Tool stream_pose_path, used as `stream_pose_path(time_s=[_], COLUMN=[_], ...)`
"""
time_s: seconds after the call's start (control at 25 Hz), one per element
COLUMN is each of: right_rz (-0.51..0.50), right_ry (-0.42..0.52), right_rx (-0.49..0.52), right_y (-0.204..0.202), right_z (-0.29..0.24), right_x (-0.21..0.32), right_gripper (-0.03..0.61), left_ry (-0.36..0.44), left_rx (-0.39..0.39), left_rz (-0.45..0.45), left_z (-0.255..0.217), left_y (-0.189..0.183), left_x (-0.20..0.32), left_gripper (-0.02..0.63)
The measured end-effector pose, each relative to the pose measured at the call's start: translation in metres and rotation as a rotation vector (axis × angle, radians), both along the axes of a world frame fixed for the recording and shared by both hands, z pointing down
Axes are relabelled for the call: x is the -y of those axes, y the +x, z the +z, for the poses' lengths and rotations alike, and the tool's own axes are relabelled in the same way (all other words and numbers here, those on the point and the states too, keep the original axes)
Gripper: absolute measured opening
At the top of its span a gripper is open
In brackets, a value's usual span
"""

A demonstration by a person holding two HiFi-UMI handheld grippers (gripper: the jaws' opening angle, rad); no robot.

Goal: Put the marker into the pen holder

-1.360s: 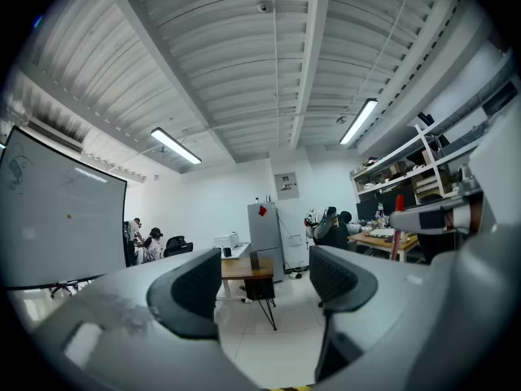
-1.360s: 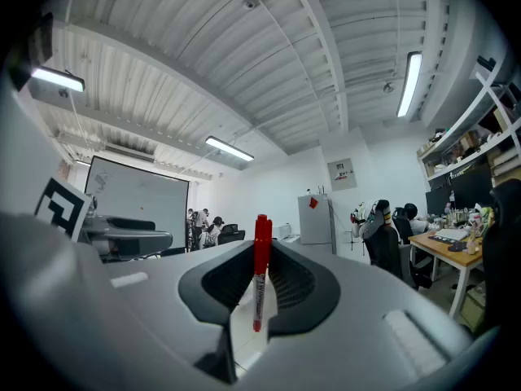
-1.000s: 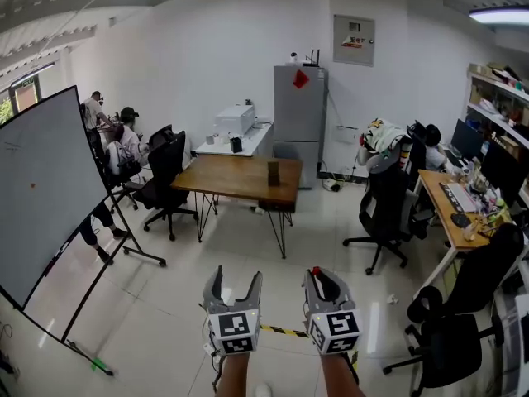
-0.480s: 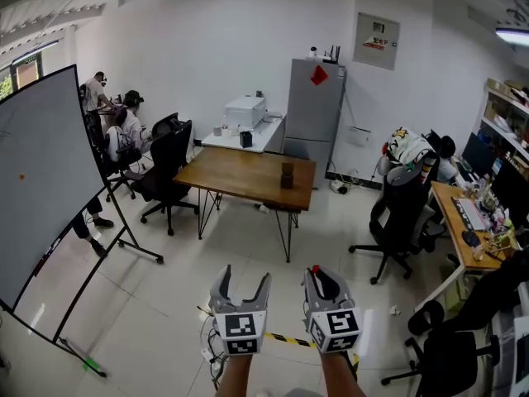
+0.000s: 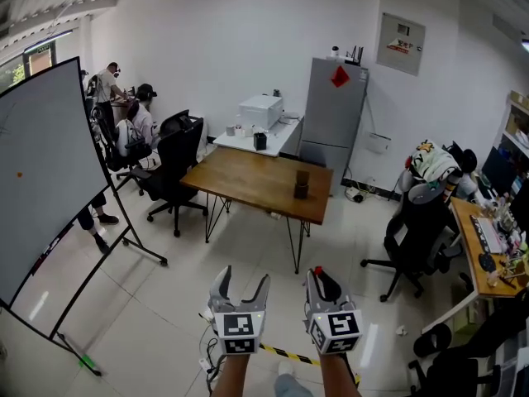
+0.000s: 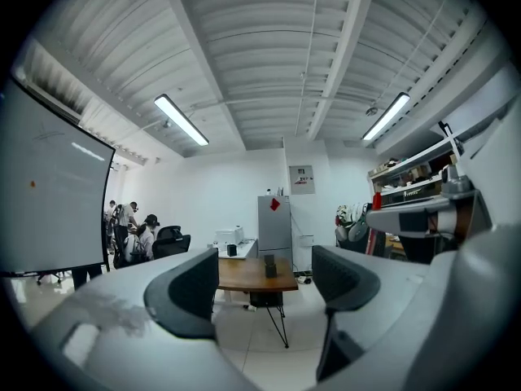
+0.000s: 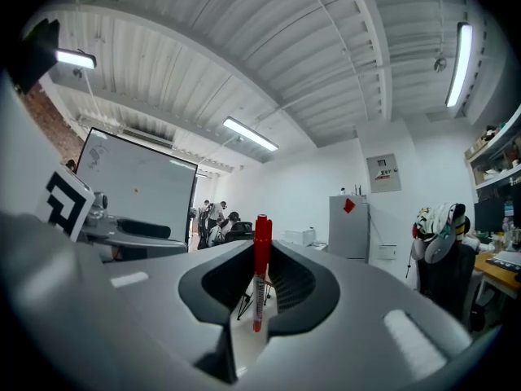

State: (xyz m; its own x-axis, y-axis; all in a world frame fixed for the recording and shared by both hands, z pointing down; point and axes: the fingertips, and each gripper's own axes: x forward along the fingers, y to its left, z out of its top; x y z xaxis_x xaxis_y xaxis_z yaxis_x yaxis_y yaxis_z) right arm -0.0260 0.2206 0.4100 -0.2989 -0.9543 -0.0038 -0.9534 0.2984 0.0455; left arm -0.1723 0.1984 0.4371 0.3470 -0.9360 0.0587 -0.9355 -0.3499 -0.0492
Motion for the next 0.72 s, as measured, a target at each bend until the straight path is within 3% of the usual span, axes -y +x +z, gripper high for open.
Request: stream_pose_path(time_s=[0.36, 0.72], right_rz=[-0.050, -0.080], right_ry=[0.057, 0.034], right_rx=[0.049, 0.084], right_y=[0.045, 0.083], right_z=[-0.032, -0.017], right_x=[0.138, 0.224], right_gripper=[0.055, 0.055], left_ry=[0.045, 0.042], left_rx=[0.051, 0.047], left_rz=[-0.040, -0.096], left_z=[-0.028, -0.025], left_y=[0.051, 0.076], left_x=[0.122, 0.202], left_gripper=[0.360, 0.360])
